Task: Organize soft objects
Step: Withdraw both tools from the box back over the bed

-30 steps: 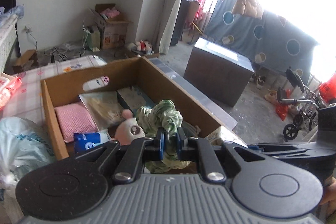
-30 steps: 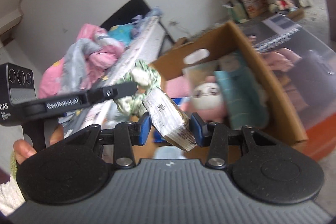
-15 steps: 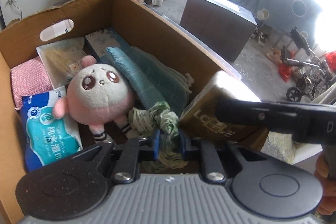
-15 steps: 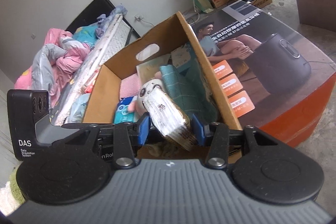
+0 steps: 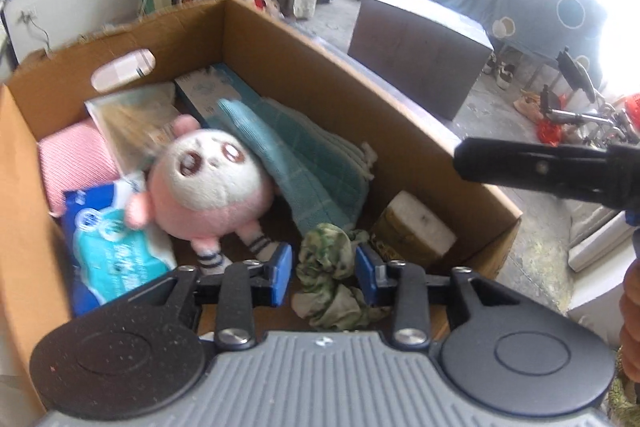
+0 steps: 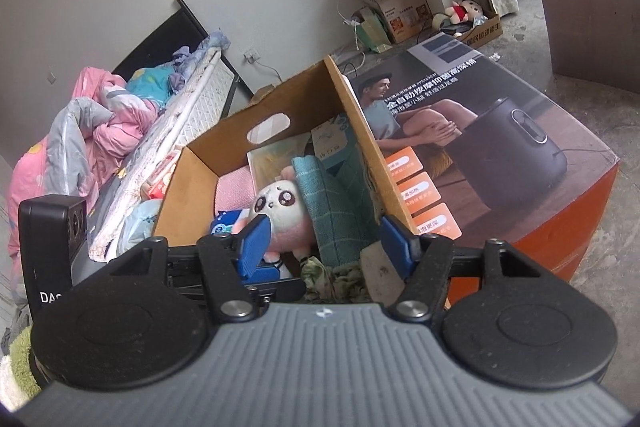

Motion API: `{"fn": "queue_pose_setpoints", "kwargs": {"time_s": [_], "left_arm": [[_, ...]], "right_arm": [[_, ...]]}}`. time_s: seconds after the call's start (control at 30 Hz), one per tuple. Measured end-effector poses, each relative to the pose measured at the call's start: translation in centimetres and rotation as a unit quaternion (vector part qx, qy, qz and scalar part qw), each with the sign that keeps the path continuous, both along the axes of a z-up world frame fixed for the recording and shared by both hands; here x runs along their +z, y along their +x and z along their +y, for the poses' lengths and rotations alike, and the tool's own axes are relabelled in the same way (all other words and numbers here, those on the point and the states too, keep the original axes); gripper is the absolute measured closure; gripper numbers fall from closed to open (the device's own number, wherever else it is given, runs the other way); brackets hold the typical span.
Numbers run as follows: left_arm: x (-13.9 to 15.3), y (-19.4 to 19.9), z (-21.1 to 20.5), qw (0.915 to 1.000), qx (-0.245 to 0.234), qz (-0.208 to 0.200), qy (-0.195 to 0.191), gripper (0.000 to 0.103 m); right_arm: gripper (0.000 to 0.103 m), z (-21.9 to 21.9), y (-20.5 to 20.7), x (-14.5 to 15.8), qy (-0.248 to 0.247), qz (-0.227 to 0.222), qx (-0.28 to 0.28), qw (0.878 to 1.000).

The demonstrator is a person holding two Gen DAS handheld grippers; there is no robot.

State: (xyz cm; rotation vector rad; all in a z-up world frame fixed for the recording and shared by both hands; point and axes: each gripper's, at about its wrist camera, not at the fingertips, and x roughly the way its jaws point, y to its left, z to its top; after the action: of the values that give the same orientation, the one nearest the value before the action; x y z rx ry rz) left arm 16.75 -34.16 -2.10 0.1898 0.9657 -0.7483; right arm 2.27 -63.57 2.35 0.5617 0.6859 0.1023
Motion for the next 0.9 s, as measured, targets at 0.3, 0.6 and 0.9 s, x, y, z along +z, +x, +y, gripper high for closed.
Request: {"fn": "queue_pose_setpoints", "kwargs": {"time_s": [0.3, 0.6, 0.9], "left_arm": [[5.8, -2.0, 6.0, 0.9961, 0.036, -0.070, -0.039, 0.035], [9.5, -4.3, 15.5, 0.9847, 0.118, -0.121, -0.043, 0.018], [9.7, -6.9, 25.5, 0.9684, 0.209, -0.136, -0.012, 0.014]], "right_arm": [[0.042, 1.4, -0.2, 1.5, 0.022, -0.020, 0.025, 0.999], [0.034, 4.0, -0.4, 3.1, 0.047, -0.042, 0.048, 0.997], [0.030, 10.2, 1.1, 4.7, 0.071, -0.054, 0.123, 0.988]]}}
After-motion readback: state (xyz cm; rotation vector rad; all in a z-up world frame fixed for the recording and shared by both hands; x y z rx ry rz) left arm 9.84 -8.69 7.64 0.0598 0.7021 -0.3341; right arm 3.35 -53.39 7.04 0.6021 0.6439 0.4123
